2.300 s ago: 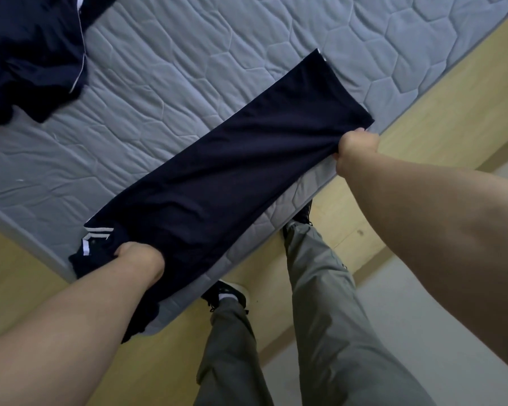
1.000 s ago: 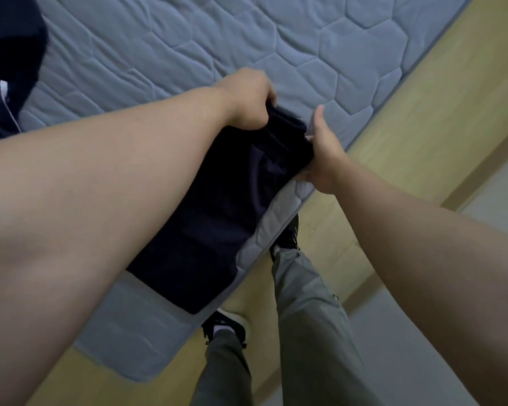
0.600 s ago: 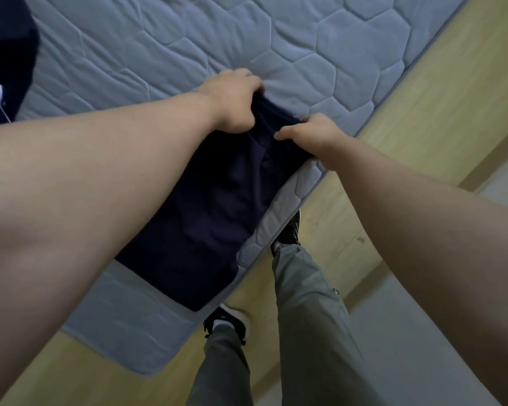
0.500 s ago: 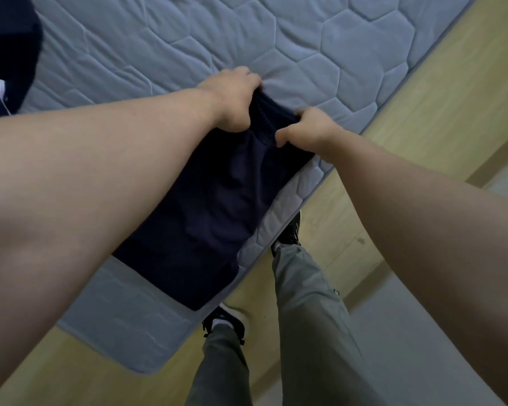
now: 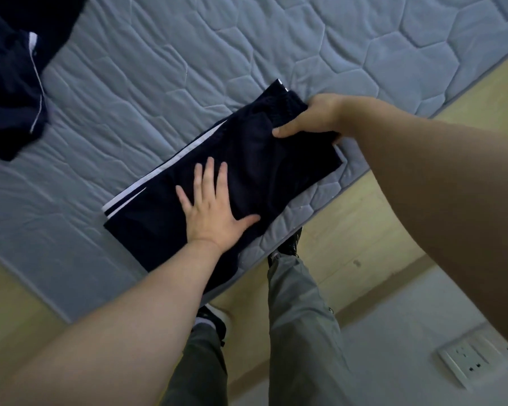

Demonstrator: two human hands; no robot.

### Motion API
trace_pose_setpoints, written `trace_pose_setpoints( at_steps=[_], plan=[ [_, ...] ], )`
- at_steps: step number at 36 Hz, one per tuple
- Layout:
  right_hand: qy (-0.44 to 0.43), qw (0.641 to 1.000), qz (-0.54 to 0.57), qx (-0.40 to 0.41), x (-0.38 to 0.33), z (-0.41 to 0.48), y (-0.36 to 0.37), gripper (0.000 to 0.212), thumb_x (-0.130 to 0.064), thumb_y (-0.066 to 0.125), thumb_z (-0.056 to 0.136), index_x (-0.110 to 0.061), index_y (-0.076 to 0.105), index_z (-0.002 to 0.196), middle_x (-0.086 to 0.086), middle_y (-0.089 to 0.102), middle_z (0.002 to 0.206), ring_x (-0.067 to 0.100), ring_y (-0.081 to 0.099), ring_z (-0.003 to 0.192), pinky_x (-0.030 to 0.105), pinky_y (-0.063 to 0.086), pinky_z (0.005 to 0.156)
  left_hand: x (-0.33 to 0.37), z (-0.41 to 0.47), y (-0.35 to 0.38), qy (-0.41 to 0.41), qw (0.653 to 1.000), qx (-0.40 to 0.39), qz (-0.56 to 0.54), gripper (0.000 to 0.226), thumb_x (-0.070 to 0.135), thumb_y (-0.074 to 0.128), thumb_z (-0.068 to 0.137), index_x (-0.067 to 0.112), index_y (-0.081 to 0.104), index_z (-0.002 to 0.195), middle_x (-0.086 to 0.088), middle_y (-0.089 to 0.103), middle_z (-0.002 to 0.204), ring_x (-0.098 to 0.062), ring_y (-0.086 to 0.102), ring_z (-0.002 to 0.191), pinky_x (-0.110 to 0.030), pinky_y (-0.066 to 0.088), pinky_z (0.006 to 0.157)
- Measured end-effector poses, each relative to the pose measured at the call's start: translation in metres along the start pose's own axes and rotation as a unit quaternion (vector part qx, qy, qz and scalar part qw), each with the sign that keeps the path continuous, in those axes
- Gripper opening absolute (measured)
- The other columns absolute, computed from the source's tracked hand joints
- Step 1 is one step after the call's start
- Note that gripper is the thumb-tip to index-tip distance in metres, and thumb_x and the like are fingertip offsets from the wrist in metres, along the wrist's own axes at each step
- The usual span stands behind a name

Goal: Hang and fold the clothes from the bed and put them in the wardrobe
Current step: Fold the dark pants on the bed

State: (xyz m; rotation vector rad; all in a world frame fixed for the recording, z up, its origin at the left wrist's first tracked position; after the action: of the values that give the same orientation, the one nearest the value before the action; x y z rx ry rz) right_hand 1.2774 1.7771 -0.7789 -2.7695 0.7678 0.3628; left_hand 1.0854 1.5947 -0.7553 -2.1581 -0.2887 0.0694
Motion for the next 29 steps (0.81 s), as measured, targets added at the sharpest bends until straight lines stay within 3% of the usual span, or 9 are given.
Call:
trace_pose_setpoints(
  at_steps=[2, 7, 12, 16, 19, 21, 23, 27, 29],
  plan=[
    [-0.003, 1.0, 0.012, 0.006, -0.001, -0.004, 0.0, 0.101, -0.072, 0.088, 0.029, -0.021, 0.065, 0.113, -0.002, 0.071, 0.104, 0.024, 0.07, 0.093, 0.04, 0.058, 0.085, -0.001, 0.01, 0.007, -0.015, 1.0, -0.009, 0.0, 0.136, 0.085, 0.065, 0.06, 0.025, -0.009, 0.157, 0.001, -0.016, 0.165, -0.025, -0.015, 0.153, -0.07, 0.0, 0.115],
    [-0.065, 0.997, -0.005, 0.037, -0.015, -0.021, 0.007, 0.046, -0.051, 0.088, 0.062, -0.029, 0.066, 0.096, -0.007, 0.07, 0.092, 0.013, 0.069, 0.082, 0.026, 0.053, 0.064, 0.008, 0.04, 0.018, -0.018, 0.997, -0.053, 0.054, 0.153, 0.089, 0.065, 0.05, 0.019, -0.025, 0.153, -0.011, -0.025, 0.162, -0.036, -0.024, 0.149, -0.079, 0.004, 0.109],
    [-0.156, 0.982, -0.029, 0.103, -0.036, -0.044, 0.031, 0.049, -0.04, 0.075, 0.083, -0.034, 0.055, 0.128, -0.018, 0.056, 0.095, 0.011, 0.056, 0.092, 0.026, 0.042, 0.076, 0.004, 0.048, 0.024, -0.001, 0.995, -0.087, 0.042, 0.152, 0.089, 0.062, 0.052, 0.02, -0.031, 0.15, -0.011, -0.028, 0.161, -0.037, -0.026, 0.148, -0.08, 0.001, 0.108],
    [-0.187, 0.97, -0.05, 0.146, -0.054, -0.067, 0.051, 0.062, -0.04, 0.068, 0.086, -0.035, 0.044, 0.143, -0.015, 0.053, 0.106, 0.007, 0.049, 0.088, 0.012, 0.035, 0.062, -0.01, 0.033, 0.007, 0.042, 0.995, -0.033, -0.089, 0.129, 0.079, 0.063, 0.06, 0.027, -0.002, 0.159, -0.001, -0.009, 0.167, -0.026, -0.011, 0.153, -0.072, -0.002, 0.113],
    [-0.196, 0.962, -0.053, 0.182, -0.067, -0.093, 0.069, 0.06, -0.04, 0.064, 0.087, -0.035, 0.044, 0.144, -0.016, 0.052, 0.103, 0.004, 0.048, 0.083, 0.005, 0.031, 0.056, -0.036, 0.011, -0.022, 0.031, 0.972, 0.114, -0.204, 0.08, 0.056, 0.069, 0.08, 0.022, 0.042, 0.147, -0.001, 0.035, 0.157, -0.021, 0.028, 0.147, -0.059, 0.014, 0.12],
    [-0.198, 0.958, -0.058, 0.201, -0.075, -0.112, 0.088, 0.06, -0.038, 0.062, 0.088, -0.031, 0.042, 0.144, -0.013, 0.054, 0.101, 0.01, 0.048, 0.086, 0.014, 0.034, 0.06, -0.063, -0.009, -0.036, -0.025, 0.942, 0.219, -0.253, 0.044, 0.041, 0.065, 0.089, 0.017, 0.061, 0.125, -0.003, 0.06, 0.13, -0.023, 0.053, 0.123, -0.048, 0.037, 0.109],
    [-0.202, 0.951, -0.079, 0.218, -0.084, -0.132, 0.113, 0.057, -0.035, 0.058, 0.09, -0.028, 0.04, 0.144, -0.004, 0.055, 0.103, 0.016, 0.048, 0.083, 0.022, 0.034, 0.059, -0.097, -0.027, -0.033, -0.137, 0.89, 0.224, -0.373, 0.023, 0.033, 0.064, 0.093, 0.015, 0.065, 0.108, -0.004, 0.066, 0.107, -0.021, 0.061, 0.1, -0.044, 0.048, 0.094],
    [-0.206, 0.94, -0.124, 0.243, -0.104, -0.162, 0.177, 0.071, -0.03, 0.051, 0.092, -0.022, 0.021, 0.156, 0.014, 0.049, 0.132, 0.03, 0.052, 0.098, 0.034, 0.037, 0.072, -0.134, -0.05, -0.002, -0.28, 0.67, 0.018, -0.687, 0.034, 0.051, 0.05, 0.1, 0.021, 0.067, 0.102, 0.001, 0.075, 0.091, -0.015, 0.07, 0.083, -0.036, 0.052, 0.084],
    [-0.211, 0.932, -0.164, 0.247, -0.111, -0.169, 0.215, 0.078, -0.031, 0.05, 0.093, -0.02, 0.01, 0.159, 0.014, 0.045, 0.136, 0.034, 0.054, 0.109, 0.037, 0.036, 0.072, -0.144, -0.06, 0.01, -0.268, 0.615, -0.067, -0.738, 0.049, 0.065, 0.04, 0.098, 0.026, 0.068, 0.109, 0.006, 0.077, 0.099, -0.015, 0.072, 0.094, -0.037, 0.051, 0.089]
  ],
)
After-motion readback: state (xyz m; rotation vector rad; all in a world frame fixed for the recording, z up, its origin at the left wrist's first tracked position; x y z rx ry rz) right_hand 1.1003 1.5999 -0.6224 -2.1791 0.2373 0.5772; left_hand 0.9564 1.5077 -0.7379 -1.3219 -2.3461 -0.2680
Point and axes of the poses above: each hand's wrist, its own z-axis towards the middle knuckle, its own y-axis out of the palm, x = y × z, the point moved 6 cm from there along z, towards the middle knuckle
